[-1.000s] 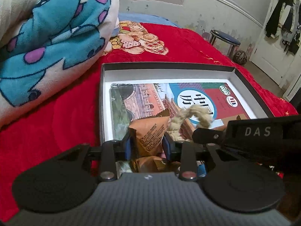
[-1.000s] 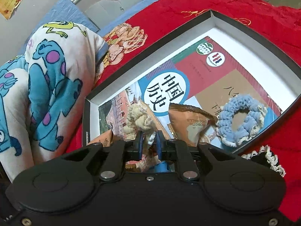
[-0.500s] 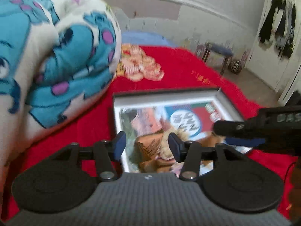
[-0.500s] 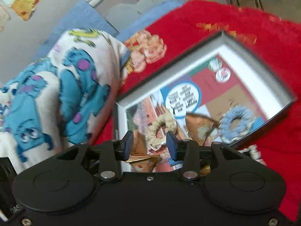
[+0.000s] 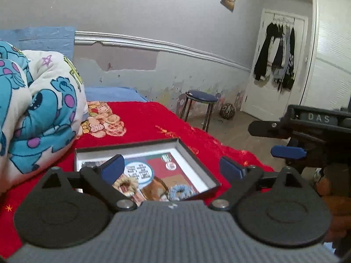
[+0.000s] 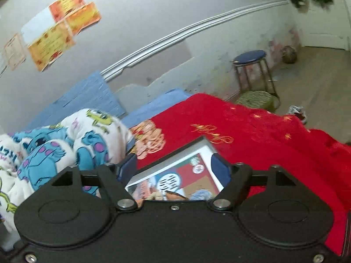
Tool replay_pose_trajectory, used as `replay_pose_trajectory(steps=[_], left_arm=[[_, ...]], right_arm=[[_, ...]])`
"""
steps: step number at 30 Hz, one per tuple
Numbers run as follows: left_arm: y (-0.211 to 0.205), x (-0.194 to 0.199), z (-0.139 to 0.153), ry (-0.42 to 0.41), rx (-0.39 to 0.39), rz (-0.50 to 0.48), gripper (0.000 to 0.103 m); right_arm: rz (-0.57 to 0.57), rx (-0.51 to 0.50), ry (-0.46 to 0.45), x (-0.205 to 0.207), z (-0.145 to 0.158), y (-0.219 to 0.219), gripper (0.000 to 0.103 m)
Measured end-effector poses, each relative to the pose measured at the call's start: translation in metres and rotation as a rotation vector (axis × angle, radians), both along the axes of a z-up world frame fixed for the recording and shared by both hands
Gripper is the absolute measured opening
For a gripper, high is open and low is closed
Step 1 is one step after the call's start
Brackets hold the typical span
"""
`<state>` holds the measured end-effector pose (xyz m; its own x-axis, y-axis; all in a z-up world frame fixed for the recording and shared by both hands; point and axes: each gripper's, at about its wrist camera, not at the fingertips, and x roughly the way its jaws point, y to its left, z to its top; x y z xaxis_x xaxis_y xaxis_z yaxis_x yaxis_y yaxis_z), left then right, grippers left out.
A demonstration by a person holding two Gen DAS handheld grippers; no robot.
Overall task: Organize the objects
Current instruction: 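Grasp the black-and-white scrunchie with the right tool while the left tool grasps a brown packet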
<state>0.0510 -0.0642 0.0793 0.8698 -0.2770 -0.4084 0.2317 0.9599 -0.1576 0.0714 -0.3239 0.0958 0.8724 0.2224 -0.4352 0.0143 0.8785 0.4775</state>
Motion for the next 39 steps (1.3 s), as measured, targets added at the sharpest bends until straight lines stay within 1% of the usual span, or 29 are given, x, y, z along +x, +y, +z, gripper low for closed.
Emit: replay_pose_trajectory(steps=[2,4,5,6,8,10,12,14,15,16,18,19,20,22,24,26,27,28,31,33,37,39], left_arm=[[-0.009,-0.001,-0.016,0.006,0.030,-0.020,0.097],[-0.017,0.002,-0.033,0.024,0.065,-0.008,0.092],[-0.020,0.006,-0.043,0.048,0.089,0.000,0.087],[-0.022,0.013,-0.052,0.084,0.110,-0.005,0.082],[-0.023,0.023,-0.069,0.146,0.110,-0.010,0.081],[-0.022,0.024,-0.083,0.153,0.083,0.003,0.081],[-0.022,0.027,-0.093,0.146,0.087,0.007,0.081],[-0.025,0.030,-0.103,0.158,0.106,0.009,0.081],[-0.025,0.030,-0.107,0.161,0.104,0.009,0.081],[-0.024,0.031,-0.112,0.160,0.097,0.005,0.081],[-0.023,0.030,-0.120,0.142,0.071,-0.011,0.078],[-0.023,0.032,-0.126,0.140,0.070,-0.014,0.077],[-0.025,0.034,-0.129,0.139,0.076,-0.013,0.075],[-0.031,0.035,-0.135,0.122,0.104,0.010,0.073],[-0.034,0.036,-0.139,0.119,0.141,0.032,0.070],[-0.035,0.036,-0.141,0.126,0.151,0.033,0.069],[-0.035,0.037,-0.143,0.127,0.146,0.038,0.069],[-0.034,0.038,-0.144,0.126,0.139,0.047,0.069],[-0.030,0.042,-0.147,0.143,0.108,0.068,0.069],[-0.028,0.044,-0.149,0.158,0.106,0.083,0.068],[-0.024,0.048,-0.153,0.184,0.087,0.099,0.067],[-0.023,0.048,-0.154,0.184,0.082,0.100,0.050]], right_arm=[[0.012,0.002,0.013,0.000,-0.021,-0.005,0.082],[0.021,-0.022,0.054,0.007,-0.045,-0.003,0.082],[0.029,-0.028,0.085,0.013,-0.058,-0.002,0.081],[0.041,-0.031,0.115,0.017,-0.069,-0.001,0.079],[0.061,-0.026,0.178,0.031,-0.089,0.001,0.075],[0.063,-0.033,0.240,0.043,-0.106,0.005,0.072],[0.066,-0.043,0.274,0.048,-0.117,0.011,0.070],[0.077,-0.045,0.289,0.050,-0.124,0.015,0.070],[0.082,-0.038,0.288,0.050,-0.128,0.018,0.072],[0.085,-0.030,0.290,0.050,-0.132,0.020,0.074],[0.074,-0.016,0.308,0.049,-0.136,0.021,0.074],[0.065,-0.001,0.315,0.050,-0.139,0.022,0.074],[0.056,0.017,0.321,0.048,-0.142,0.022,0.073],[0.045,0.040,0.338,0.049,-0.145,0.023,0.067],[0.053,0.068,0.345,0.053,-0.151,0.023,0.064],[0.078,0.159,0.392,0.060,-0.162,0.019,0.059],[0.074,0.196,0.425,0.063,-0.169,0.017,0.052],[0.063,0.218,0.443,0.063,-0.175,0.015,0.049],[0.037,0.239,0.467,0.065,-0.185,0.013,0.047],[0.031,0.251,0.471,0.066,-0.189,0.016,0.047],[0.033,0.222,0.461,0.066,-0.189,0.025,0.047],[0.014,0.215,0.461,0.066,-0.189,0.027,0.046]])
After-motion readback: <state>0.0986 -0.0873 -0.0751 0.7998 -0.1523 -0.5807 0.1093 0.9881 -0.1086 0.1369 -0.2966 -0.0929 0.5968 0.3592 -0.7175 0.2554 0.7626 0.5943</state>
